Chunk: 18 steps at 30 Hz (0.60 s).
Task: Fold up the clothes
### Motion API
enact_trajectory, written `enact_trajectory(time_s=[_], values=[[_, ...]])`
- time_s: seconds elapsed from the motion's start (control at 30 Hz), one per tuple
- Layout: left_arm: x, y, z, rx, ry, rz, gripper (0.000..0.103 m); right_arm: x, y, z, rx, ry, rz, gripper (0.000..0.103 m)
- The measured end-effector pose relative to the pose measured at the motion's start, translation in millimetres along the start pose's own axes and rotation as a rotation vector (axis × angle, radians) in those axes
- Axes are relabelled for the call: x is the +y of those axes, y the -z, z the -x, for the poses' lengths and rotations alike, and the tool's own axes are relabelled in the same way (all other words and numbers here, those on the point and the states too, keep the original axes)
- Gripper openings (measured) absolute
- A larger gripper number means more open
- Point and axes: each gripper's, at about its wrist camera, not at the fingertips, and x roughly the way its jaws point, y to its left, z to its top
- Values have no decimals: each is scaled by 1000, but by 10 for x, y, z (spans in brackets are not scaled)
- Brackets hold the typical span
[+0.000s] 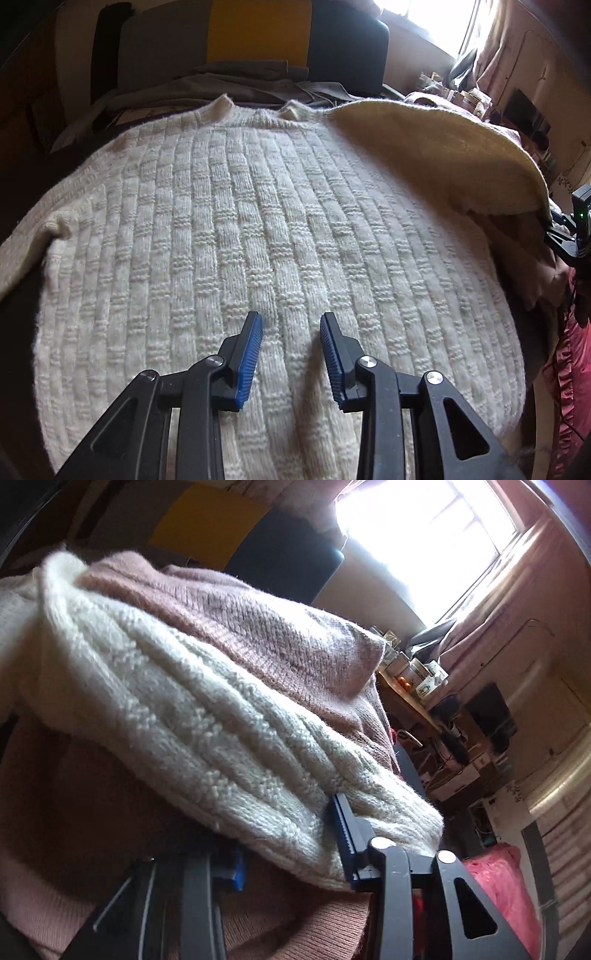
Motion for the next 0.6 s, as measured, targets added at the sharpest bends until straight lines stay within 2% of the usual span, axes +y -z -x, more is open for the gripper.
enact_trajectory(time_s=[0.13, 0.23, 0.33, 0.4, 0.53, 0.6], values=[[-45, 39, -7, -10, -22, -57, 38, 130, 68, -10, 43, -21, 12, 39], [-78, 51, -29, -11, -31, -78, 42, 111, 66, 6, 81, -41, -24, 39], [-100, 75, -50, -21, -28, -93, 48, 25, 4, 30, 123, -94, -93, 27], [-116, 101, -50, -34, -30, -106, 49, -60, -41, 96, 144, -141, -150, 19], [-87, 131, -22, -57, -13, -110, 49, -240, -111, 356, 152, -305, -338, 17], [-49, 139, -5, -65, 8, -106, 49, -286, -138, 476, 147, -392, -417, 14]])
